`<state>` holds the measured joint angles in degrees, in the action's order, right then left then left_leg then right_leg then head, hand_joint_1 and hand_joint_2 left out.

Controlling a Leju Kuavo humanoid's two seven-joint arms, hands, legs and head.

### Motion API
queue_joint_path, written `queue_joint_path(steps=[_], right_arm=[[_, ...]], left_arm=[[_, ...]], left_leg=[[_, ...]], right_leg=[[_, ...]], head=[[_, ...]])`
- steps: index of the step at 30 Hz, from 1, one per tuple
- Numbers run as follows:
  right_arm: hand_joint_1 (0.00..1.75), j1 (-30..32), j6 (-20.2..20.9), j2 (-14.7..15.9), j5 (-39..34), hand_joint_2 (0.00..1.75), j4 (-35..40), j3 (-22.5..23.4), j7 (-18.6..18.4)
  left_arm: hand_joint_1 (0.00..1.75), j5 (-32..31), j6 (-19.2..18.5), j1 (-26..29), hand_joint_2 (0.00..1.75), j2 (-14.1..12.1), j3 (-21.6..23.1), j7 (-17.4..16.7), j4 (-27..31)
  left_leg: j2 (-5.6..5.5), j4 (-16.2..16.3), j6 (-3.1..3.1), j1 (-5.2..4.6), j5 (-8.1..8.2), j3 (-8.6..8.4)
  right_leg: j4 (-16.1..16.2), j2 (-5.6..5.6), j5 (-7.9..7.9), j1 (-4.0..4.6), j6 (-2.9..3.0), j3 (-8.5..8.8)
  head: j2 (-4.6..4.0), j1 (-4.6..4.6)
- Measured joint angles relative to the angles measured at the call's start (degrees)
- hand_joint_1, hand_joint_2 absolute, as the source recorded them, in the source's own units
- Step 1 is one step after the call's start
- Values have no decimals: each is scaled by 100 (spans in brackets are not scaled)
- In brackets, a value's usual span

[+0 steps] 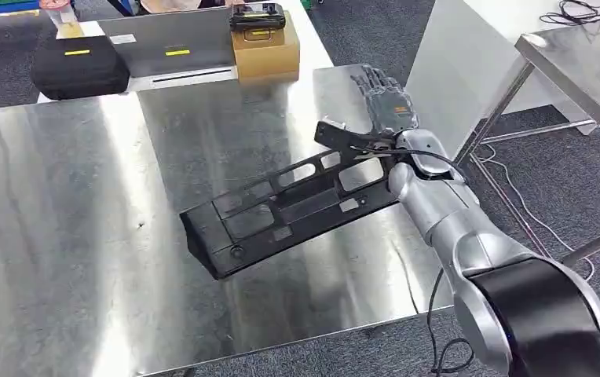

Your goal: Take the parts from the cabinet and place them on the table.

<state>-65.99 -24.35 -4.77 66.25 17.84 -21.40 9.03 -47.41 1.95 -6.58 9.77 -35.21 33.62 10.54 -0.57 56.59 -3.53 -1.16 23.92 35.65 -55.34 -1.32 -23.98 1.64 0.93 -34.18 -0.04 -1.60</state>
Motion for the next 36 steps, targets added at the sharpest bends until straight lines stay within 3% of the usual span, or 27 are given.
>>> queue_joint_path(steps=[8,13,16,17,20,24,28,36], right_arm=[[0,-1,-7,94,20,175,0,50,-42],[0,-23,44,210,105,175,0,127,-486],[0,-116,618,330,-70,175,-24,258,-932],[0,-188,1167,415,-220,175,-52,401,-1186],[0,-301,1988,592,-382,175,-81,655,-1440],[0,-438,2656,785,-492,175,-92,934,-1688],[0,-599,3671,872,-514,175,-131,1135,-2239],[0,-648,3777,929,-439,175,-131,1340,-2301]], left_arm=[[0,0,-2,-2,0,0,-22,-2,0],[0,2,-33,0,0,0,-42,-11,0],[0,9,-83,3,0,0,-66,-31,0],[0,9,-107,4,0,-2,-70,-37,0],[0,4,-148,5,0,-7,-81,-70,0],[0,-9,-197,8,0,-15,-123,-85,0],[0,-9,-247,7,0,-17,-153,-96,0],[0,-37,-238,11,0,-17,-168,-109,0]], left_leg=[[1,0,0,0,0,-4],[0,0,-1,0,-1,-8],[-7,0,-1,-1,-2,-9],[-8,0,-2,-2,-3,-9],[-7,1,-3,-8,-3,-9],[-6,2,-4,-11,-1,-10],[-6,2,-4,-10,-1,-13],[-4,2,-4,-8,-1,-30]], right_leg=[[0,0,0,0,0,4],[0,0,0,-1,0,8],[0,7,0,-1,0,10],[0,8,0,-2,-1,11],[0,8,1,-7,-1,13],[0,7,1,-11,-1,13],[0,7,1,-10,-1,13],[-4,6,0,-6,-1,24]], head=[[0,-2],[0,-4],[0,-2],[0,-2],[0,-2],[0,-2],[0,-4],[0,-4]])
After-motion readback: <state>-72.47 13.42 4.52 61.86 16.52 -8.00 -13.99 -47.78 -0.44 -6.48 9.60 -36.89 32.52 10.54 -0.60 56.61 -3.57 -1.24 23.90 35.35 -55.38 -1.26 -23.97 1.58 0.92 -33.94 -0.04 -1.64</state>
